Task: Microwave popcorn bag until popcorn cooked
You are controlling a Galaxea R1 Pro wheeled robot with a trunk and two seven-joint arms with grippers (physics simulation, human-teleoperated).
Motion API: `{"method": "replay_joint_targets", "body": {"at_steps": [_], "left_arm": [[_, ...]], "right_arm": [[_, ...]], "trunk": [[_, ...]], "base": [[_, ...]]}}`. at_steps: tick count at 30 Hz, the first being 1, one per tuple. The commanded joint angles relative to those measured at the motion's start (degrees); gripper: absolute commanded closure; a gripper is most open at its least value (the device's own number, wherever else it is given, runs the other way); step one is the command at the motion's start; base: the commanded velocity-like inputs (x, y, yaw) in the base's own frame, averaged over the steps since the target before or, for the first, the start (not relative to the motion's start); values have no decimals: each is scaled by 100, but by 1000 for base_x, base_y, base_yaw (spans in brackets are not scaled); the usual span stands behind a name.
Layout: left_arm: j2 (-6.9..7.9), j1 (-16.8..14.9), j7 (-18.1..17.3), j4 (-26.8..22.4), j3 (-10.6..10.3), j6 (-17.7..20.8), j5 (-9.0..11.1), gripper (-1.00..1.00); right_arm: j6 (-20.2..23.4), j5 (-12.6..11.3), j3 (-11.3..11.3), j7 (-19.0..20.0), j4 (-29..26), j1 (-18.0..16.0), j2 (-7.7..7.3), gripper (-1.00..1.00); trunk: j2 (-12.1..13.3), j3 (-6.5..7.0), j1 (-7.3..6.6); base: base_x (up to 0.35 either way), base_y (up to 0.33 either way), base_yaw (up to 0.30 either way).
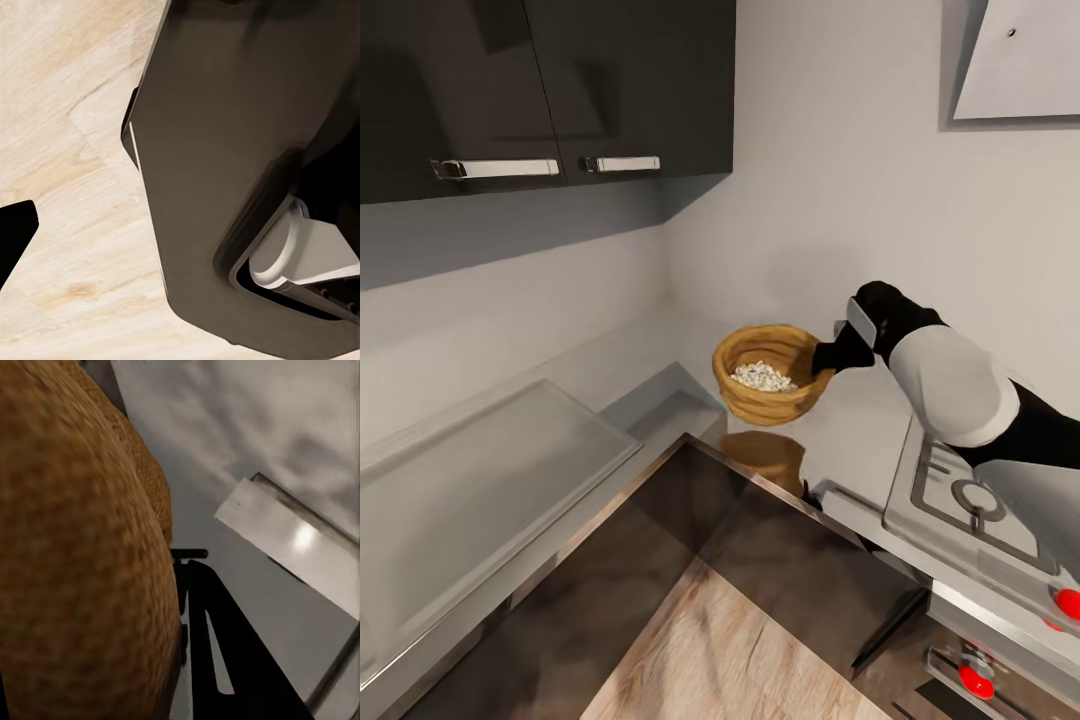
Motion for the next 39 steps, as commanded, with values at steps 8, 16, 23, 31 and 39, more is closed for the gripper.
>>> {"method": "replay_joint_targets", "body": {"at_steps": [8,16,23,31,39], "left_arm": [[5,1,16,-13,7,-10,13,-100],[-2,1,12,-4,6,-10,4,-100],[-3,1,16,1,7,-10,5,-100],[-5,1,16,2,7,-10,11,-100],[-9,1,16,2,7,-10,13,-100]], "right_arm": [[23,-749,-15,66,-184,-10,20,100],[23,-811,79,11,-209,-10,-1,100],[23,-766,91,-3,-214,-10,14,100],[23,-779,90,-20,-177,-10,29,100],[23,-771,89,-132,-137,13,26,100]], "trunk": [[-6,-7,1],[-6,-7,1],[-6,-7,1],[-6,-7,1],[-6,-7,1]], "base": [[0,0,0],[-87,0,0],[-335,0,0],[-345,0,0],[-345,0,0]]}}
